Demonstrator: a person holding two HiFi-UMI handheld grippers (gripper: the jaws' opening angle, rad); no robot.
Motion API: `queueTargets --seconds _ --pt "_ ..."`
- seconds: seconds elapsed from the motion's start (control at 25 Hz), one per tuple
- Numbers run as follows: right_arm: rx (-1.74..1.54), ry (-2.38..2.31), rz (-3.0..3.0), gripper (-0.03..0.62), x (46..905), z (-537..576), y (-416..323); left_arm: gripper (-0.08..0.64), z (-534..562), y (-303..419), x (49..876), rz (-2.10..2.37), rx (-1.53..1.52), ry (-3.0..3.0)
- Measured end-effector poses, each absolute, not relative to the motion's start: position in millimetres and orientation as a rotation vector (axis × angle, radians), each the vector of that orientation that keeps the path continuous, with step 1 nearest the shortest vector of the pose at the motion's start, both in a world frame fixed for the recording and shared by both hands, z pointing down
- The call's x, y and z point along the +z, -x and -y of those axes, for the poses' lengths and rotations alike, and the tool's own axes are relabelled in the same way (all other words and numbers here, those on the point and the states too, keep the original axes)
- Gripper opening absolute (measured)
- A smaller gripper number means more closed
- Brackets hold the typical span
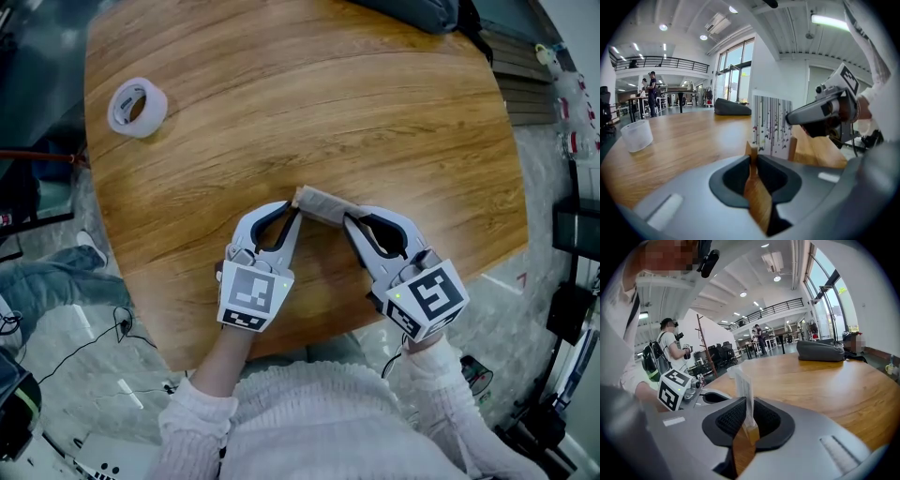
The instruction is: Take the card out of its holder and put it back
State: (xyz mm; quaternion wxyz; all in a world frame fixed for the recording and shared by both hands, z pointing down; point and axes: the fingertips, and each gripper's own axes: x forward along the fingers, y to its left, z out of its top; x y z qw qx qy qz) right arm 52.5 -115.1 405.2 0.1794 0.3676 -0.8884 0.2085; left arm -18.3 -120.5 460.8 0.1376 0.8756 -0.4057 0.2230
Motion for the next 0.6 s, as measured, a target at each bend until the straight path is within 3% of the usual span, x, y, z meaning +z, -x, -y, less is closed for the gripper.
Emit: queueTargets --seconds 0.6 --pt "0.491 -0.956 2.589 0.025 401.5 104.6 -48.2 0.052 121.5 17.6 462.1 1.190 0.679 -2.549"
